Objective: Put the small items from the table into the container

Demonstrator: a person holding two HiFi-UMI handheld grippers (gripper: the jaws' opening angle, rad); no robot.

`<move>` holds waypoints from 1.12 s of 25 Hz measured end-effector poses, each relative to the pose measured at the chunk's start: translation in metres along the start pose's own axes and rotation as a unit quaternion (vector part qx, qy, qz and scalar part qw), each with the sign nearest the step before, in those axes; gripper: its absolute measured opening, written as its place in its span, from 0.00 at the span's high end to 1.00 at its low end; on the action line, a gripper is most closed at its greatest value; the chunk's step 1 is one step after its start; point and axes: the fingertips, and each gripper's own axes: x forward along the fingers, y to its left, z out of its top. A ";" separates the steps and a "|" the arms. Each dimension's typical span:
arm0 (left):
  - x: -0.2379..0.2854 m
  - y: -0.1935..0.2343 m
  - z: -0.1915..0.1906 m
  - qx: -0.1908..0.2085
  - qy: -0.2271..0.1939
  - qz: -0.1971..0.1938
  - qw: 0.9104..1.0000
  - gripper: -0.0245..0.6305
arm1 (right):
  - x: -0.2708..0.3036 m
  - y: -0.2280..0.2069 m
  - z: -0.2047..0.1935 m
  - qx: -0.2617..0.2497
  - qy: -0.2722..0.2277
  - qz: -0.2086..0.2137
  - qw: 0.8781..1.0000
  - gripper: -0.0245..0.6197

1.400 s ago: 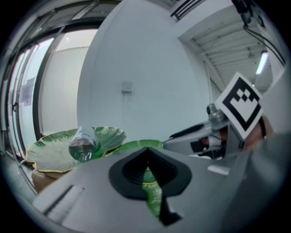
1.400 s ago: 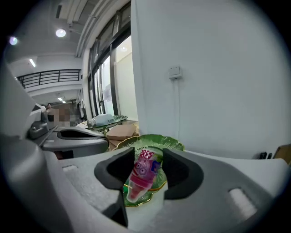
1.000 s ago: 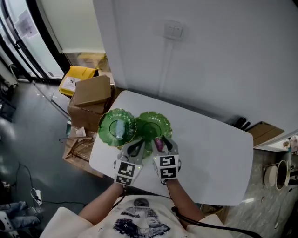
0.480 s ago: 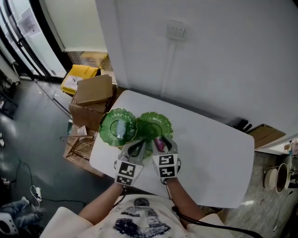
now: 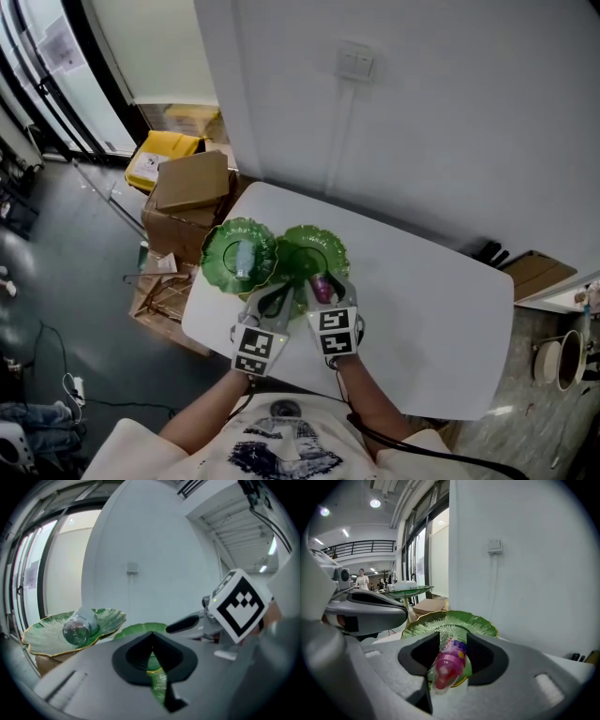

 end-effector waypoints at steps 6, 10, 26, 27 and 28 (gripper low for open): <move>-0.004 -0.003 -0.001 0.001 0.003 -0.002 1.000 0.98 | -0.004 -0.004 0.005 0.018 -0.026 -0.012 0.999 0.69; -0.011 -0.003 -0.001 0.005 0.002 -0.005 1.000 0.98 | -0.004 -0.007 0.004 0.040 -0.043 -0.017 0.998 0.68; -0.062 0.009 -0.005 0.021 -0.012 -0.052 0.998 0.98 | -0.040 0.012 0.002 0.063 -0.042 -0.092 0.993 0.67; -0.066 0.011 -0.005 0.021 -0.014 -0.056 0.998 0.98 | -0.043 0.017 0.003 0.064 -0.042 -0.095 0.992 0.67; -0.070 0.012 -0.005 0.022 -0.015 -0.060 0.998 0.98 | -0.047 0.022 0.004 0.066 -0.043 -0.099 0.992 0.67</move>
